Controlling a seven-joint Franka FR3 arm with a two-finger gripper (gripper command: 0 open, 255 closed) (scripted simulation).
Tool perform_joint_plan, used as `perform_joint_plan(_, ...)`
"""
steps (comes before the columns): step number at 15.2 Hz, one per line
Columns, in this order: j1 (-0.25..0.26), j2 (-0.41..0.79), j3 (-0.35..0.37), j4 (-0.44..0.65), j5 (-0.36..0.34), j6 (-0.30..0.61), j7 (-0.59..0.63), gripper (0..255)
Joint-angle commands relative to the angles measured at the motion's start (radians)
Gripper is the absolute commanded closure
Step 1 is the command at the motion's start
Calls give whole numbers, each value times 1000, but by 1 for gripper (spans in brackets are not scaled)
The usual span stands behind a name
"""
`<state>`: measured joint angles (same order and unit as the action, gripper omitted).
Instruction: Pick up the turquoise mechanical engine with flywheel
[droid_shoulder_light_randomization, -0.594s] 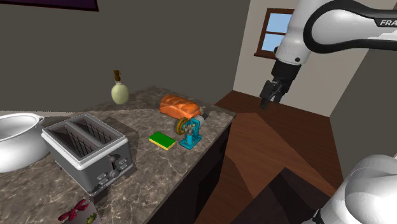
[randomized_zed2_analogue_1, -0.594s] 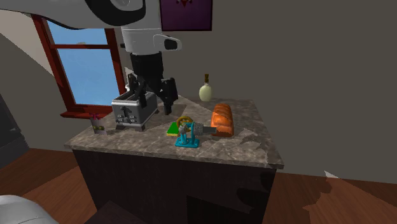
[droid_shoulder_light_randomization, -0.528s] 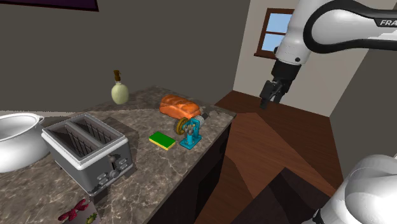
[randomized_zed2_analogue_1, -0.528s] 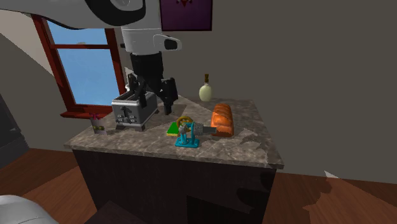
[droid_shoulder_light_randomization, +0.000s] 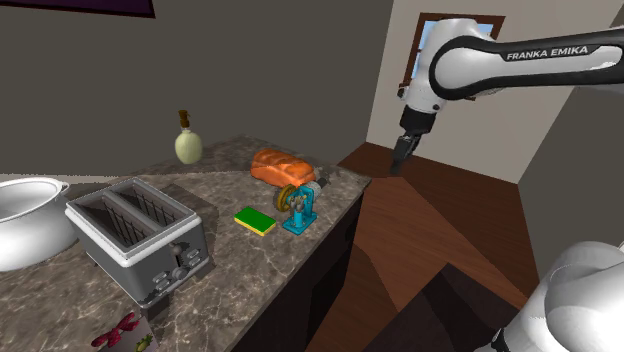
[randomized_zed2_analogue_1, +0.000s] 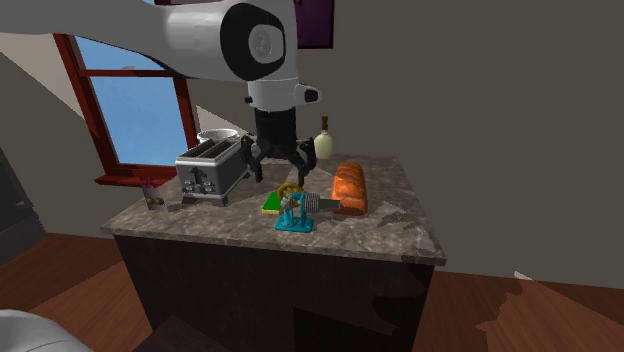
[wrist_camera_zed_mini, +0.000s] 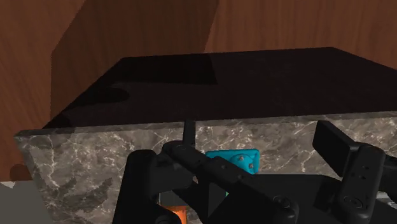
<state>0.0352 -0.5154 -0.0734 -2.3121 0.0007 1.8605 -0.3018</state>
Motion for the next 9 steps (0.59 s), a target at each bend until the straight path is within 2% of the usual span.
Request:
perform_joint_plan(1, 18, 84, -27, 44, -3, 37, -98, 0)
perform_joint_plan(9, 76, 403, -85, 233, 32, 146, -457, 0)
